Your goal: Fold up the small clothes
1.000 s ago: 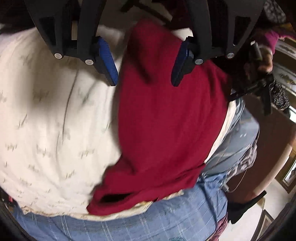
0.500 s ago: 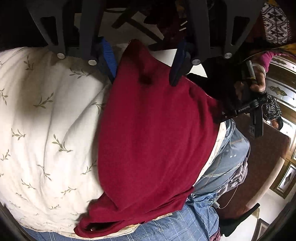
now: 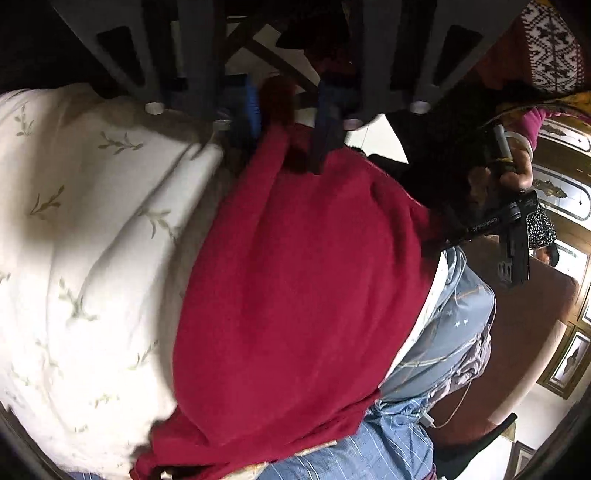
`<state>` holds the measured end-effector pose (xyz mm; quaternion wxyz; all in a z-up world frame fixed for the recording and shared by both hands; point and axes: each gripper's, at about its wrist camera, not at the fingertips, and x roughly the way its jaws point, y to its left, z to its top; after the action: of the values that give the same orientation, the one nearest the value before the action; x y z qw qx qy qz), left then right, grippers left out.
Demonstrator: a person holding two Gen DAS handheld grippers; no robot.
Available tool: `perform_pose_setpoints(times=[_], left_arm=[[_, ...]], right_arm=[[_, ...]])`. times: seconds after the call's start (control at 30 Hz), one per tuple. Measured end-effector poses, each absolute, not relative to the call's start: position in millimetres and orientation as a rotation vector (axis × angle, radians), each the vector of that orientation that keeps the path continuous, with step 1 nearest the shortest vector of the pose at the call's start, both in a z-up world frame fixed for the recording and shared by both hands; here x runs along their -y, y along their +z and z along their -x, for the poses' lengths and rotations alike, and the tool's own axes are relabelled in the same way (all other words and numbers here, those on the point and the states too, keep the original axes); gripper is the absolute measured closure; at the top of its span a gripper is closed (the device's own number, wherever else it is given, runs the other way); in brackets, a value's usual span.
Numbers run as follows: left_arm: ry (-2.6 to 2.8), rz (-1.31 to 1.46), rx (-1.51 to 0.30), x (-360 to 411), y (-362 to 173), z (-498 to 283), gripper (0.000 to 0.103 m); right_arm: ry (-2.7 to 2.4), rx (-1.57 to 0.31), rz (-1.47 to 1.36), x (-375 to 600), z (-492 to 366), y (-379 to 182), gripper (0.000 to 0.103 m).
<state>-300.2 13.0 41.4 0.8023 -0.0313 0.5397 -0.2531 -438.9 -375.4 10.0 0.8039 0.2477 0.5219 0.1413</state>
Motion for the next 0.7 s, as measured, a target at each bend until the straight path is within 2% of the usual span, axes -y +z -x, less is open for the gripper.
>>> perform_pose_setpoints(times=[0.17, 0.37, 0.53, 0.7], left_arm=[[-0.670, 0.140, -1.090, -13, 85, 282, 0.097], [-0.675, 0.243, -0.944, 1, 127, 210, 0.097], [-0.636, 0.279, -0.895, 33, 131, 143, 0.097], [-0.595, 0.295, -0.867, 69, 112, 74, 0.097]], right_arm=[[0.358, -0.907, -0.664, 410, 428, 56, 0.096], [0.252, -0.727, -0.682, 445, 363, 93, 0.096], [0.138, -0.688, -0.688, 471, 300, 102, 0.096], [0.043, -0.675, -0.726, 504, 245, 94, 0.096]])
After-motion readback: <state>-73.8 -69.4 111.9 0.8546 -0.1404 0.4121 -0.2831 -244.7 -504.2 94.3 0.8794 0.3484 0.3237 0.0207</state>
